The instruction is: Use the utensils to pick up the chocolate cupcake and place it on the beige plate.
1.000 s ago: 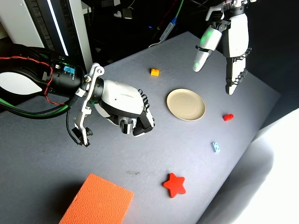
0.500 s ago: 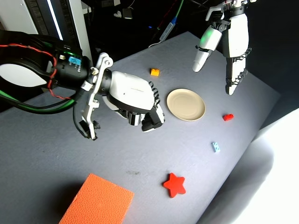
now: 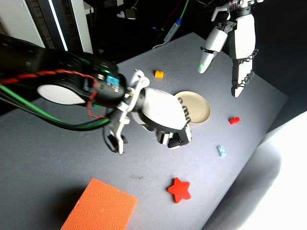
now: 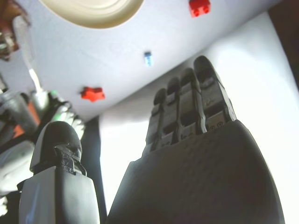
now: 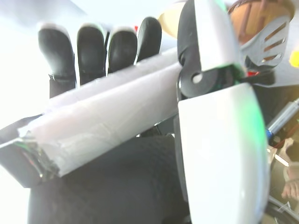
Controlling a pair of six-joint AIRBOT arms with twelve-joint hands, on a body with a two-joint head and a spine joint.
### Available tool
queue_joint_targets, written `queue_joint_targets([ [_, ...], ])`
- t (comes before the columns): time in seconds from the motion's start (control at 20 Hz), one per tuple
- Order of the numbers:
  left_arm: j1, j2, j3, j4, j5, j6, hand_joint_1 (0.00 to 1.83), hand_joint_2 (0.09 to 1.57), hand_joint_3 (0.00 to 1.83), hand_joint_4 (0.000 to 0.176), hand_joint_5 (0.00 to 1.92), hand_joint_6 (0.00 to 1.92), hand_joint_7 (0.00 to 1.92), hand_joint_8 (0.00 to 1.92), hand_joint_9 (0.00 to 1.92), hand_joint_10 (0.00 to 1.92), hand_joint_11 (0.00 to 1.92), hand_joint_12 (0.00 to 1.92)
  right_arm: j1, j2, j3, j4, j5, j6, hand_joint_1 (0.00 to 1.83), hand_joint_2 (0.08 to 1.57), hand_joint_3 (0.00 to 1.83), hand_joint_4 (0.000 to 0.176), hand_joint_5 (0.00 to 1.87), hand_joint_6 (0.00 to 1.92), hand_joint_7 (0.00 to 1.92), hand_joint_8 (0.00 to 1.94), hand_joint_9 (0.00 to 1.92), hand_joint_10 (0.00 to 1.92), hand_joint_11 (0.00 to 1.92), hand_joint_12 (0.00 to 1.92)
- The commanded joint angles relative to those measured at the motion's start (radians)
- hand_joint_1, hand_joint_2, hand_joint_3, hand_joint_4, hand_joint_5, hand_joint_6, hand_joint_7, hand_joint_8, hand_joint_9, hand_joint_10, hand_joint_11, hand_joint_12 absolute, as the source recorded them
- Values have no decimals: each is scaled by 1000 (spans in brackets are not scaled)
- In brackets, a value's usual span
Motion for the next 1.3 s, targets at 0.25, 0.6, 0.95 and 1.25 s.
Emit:
queue_joint_targets([
  [0.25,-11,7,2,34,-54,1,395,1081,1,0,107,1,80,2,102,1,0,280,70,-78,81,2,159,13,1222,1190,0,0,883,974,820,1480,699,1505,727,1694],
  [0.6,-11,2,0,34,-55,0,418,1071,0,0,117,1,98,4,131,6,0,337,90,-172,209,2,133,67,1219,1195,0,0,865,1005,816,1480,702,1467,712,1622],
  [0.95,-10,0,-1,34,-55,0,404,1066,0,0,100,2,94,2,116,3,0,331,69,-253,233,9,140,35,1219,1204,4,0,882,988,763,1555,655,1527,644,1682],
  [1.25,-7,0,0,34,-58,0,432,1070,0,0,110,2,84,0,111,0,0,295,36,-268,245,9,185,-8,1209,1207,0,0,848,1035,798,1511,683,1482,700,1672],
])
